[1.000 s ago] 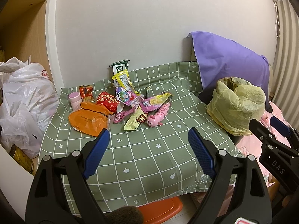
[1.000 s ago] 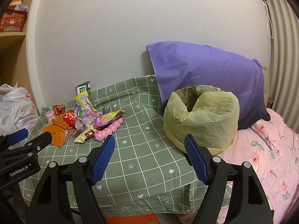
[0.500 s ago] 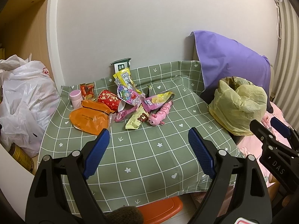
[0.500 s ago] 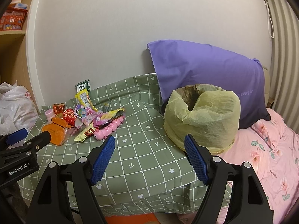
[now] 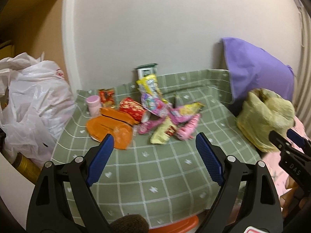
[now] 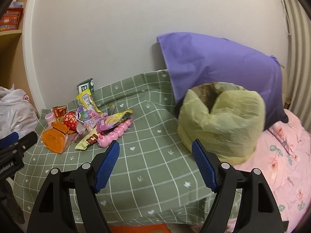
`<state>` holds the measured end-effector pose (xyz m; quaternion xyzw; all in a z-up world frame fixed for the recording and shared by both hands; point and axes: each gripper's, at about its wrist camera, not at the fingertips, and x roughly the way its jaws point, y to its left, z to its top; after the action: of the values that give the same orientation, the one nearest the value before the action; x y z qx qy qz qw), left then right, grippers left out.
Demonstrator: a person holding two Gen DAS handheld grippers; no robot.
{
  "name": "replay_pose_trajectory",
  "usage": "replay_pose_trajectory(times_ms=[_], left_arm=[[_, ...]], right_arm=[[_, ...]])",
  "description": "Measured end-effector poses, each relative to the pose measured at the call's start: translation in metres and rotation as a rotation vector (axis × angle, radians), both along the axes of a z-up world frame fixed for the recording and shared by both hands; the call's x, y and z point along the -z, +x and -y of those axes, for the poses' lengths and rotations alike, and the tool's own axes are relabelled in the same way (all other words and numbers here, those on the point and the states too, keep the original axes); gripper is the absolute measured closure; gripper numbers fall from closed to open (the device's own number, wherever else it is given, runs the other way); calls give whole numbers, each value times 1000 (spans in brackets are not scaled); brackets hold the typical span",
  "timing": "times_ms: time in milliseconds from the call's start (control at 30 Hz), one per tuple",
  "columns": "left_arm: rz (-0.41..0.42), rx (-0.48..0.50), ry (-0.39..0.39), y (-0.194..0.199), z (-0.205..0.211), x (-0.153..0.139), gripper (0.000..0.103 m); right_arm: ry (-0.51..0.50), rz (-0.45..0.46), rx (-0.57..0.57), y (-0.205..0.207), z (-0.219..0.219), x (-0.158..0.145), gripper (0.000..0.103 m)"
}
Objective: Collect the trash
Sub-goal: 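Reach the left gripper to the orange bag while the right grasps a yellow wrapper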
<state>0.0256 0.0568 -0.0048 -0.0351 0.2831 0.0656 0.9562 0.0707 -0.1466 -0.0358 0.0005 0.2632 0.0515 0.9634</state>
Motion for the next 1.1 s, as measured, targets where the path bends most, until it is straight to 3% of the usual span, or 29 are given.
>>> replay_pose_trajectory(times_ms=[233, 367, 533, 633, 767, 800, 900, 1000, 1100], left_arm=[[-20, -123, -11, 40, -48, 15, 21], [-30, -151, 7, 72, -70, 25, 21], [-52, -180, -35, 111, -96, 37, 21], [-63, -173, -66, 132, -107, 41, 21], [-71, -86, -101, 169, -113, 39, 20], [-80, -74, -146, 179, -117, 38, 20], [-97, -84, -206, 187, -121, 41, 20], [-117, -152, -122, 175, -116, 45, 20], [-146, -227, -153, 150, -121, 50, 20]], right_arm=[[-23, -9, -76, 53, -32, 2, 30], [-33, -9, -97, 76, -47, 2, 30], [-45, -12, -114, 101, -65, 1, 30], [-65, -40, -110, 116, -73, 4, 30], [-70, -72, -95, 135, -77, 12, 30], [-72, -81, -94, 139, -77, 14, 30], [-67, -82, -145, 154, -75, 19, 30], [-82, -86, -247, 183, -84, 22, 30], [-45, -91, -364, 217, -102, 18, 30]])
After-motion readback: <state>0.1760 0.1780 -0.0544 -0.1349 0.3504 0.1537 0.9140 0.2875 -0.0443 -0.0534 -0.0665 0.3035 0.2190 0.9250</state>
